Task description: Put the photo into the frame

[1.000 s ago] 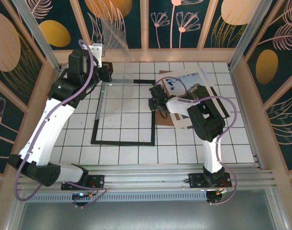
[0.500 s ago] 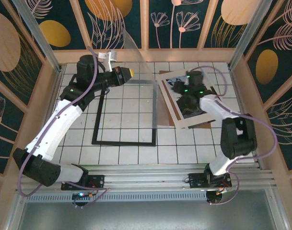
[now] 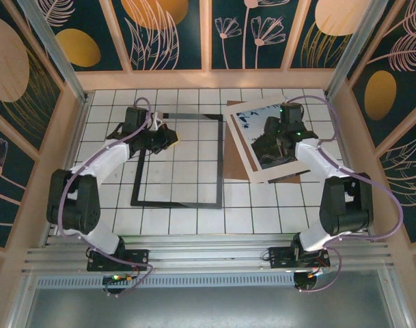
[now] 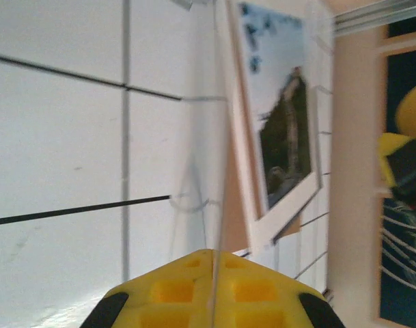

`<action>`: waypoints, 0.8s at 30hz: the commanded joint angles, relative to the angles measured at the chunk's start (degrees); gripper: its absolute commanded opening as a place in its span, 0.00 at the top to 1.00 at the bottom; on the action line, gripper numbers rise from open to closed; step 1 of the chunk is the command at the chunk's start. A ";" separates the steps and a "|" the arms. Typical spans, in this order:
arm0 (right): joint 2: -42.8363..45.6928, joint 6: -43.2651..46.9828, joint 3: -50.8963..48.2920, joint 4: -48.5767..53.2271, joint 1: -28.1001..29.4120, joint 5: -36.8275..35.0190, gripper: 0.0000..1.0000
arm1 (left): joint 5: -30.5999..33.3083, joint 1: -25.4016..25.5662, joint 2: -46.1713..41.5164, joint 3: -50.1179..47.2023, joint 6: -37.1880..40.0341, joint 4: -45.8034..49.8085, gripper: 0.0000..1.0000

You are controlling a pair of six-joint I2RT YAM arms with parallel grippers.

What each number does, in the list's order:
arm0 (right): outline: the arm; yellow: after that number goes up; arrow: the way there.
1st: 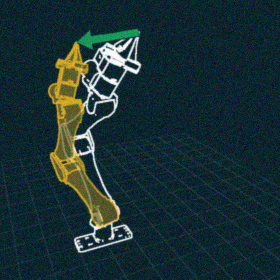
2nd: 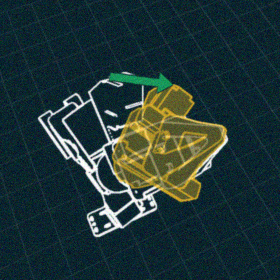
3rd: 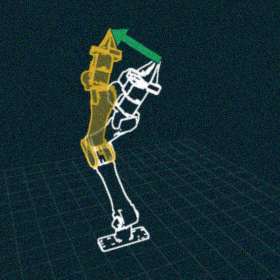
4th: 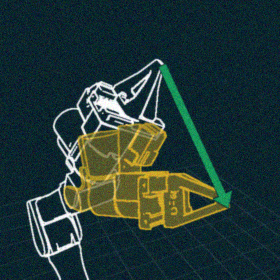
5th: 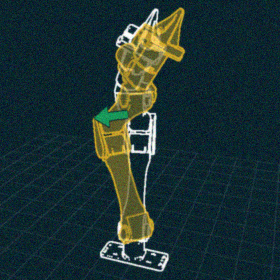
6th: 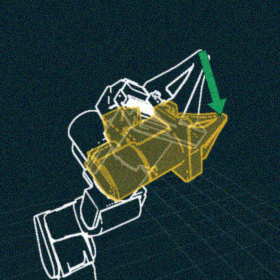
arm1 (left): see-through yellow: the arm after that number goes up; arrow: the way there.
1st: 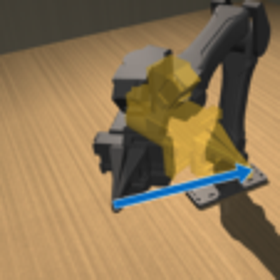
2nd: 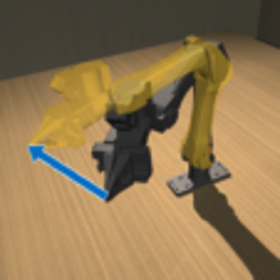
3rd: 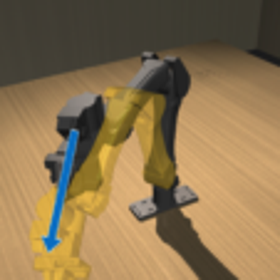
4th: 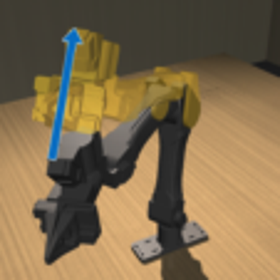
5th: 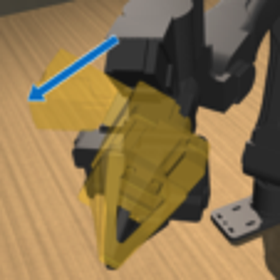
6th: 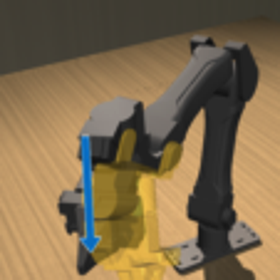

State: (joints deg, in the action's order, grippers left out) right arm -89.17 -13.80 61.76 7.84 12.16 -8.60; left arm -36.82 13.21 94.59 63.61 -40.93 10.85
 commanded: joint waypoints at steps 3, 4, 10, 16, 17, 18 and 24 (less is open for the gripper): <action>-2.77 0.16 -2.26 -4.00 5.25 -0.68 0.37 | 6.77 -1.44 3.31 4.79 8.90 7.89 1.00; -2.94 -0.07 -2.68 -4.79 5.96 -0.44 0.37 | 8.62 -1.44 4.92 5.02 9.40 8.23 1.00; -3.75 -0.09 -3.57 -6.96 8.04 1.46 0.37 | 14.81 -1.44 5.13 4.06 8.54 5.62 1.00; -4.45 0.44 -3.33 -7.34 8.23 1.49 0.37 | 15.64 -1.47 9.95 8.08 12.02 8.87 1.00; -4.44 0.52 -3.43 -7.38 8.29 1.48 0.37 | 16.17 -1.45 10.64 8.76 12.88 9.92 1.00; -4.26 0.61 -3.55 -7.36 8.30 1.33 0.37 | 16.77 -1.44 11.09 9.34 13.75 10.72 1.00; -4.49 0.44 -3.92 -7.68 8.42 1.56 0.37 | 20.42 -1.45 13.03 11.68 17.07 13.50 1.00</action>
State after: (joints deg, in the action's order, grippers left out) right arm -92.95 -13.80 58.43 1.83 20.01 -7.44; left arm -18.98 11.99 106.65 72.93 -27.29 21.34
